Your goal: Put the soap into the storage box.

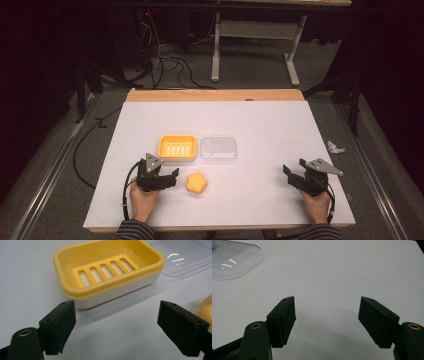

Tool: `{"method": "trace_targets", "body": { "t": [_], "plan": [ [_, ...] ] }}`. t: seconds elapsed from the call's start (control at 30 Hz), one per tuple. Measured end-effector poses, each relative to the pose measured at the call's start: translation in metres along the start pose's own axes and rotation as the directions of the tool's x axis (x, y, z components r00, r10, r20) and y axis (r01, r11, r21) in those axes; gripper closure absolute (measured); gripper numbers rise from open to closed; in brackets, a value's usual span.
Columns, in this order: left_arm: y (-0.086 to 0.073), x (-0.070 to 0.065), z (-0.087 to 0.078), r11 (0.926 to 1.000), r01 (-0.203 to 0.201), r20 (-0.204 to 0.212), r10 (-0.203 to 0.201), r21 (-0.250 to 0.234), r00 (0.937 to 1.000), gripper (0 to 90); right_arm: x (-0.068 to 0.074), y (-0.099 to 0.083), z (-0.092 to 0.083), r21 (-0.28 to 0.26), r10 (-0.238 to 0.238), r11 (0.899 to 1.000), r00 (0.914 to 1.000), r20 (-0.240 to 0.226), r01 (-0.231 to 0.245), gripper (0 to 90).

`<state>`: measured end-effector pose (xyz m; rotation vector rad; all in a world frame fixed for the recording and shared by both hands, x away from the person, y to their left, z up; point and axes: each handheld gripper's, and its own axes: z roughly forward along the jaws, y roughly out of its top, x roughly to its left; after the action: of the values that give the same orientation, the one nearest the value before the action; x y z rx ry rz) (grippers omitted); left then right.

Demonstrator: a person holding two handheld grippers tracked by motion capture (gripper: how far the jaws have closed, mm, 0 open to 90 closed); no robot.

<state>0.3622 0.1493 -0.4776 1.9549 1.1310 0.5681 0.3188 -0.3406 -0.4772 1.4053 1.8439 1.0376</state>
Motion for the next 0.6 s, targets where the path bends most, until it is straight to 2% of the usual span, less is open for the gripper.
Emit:
{"method": "trace_targets", "body": {
  "t": [0.17,0.2,0.3,0.47,0.6],
  "plan": [
    [0.0004,0.0001,-0.0029,0.9999,0.013,0.018,-0.013,0.010,0.9998,15.9,0.0000,0.0000,0.0001,0.000,-0.003,1.000,1.0000,0.004,0.003,30.4],
    [0.0013,0.0005,-0.0043,0.9996,0.024,0.038,-0.024,0.013,0.9990,15.8,0.0001,0.0001,0.0002,-0.001,-0.007,1.000,1.0000,0.003,0.007,30.3],
    [0.0027,-0.0005,-0.0056,0.9987,0.050,0.062,-0.050,0.008,0.9968,15.6,0.0000,0.0000,0.0001,-0.002,-0.009,1.000,1.0000,0.001,0.009,30.3],
    [0.0030,-0.0018,-0.0062,0.9987,0.047,0.074,-0.048,0.022,0.9961,15.0,0.0003,0.0000,-0.0002,-0.002,-0.005,1.000,1.0000,0.002,0.005,30.3],
    [0.0036,-0.0043,-0.0097,0.9989,0.045,0.084,-0.045,0.011,0.9954,14.9,0.0008,-0.0001,-0.0003,-0.001,-0.003,1.000,1.0000,0.003,0.003,30.2]
  ]
}}
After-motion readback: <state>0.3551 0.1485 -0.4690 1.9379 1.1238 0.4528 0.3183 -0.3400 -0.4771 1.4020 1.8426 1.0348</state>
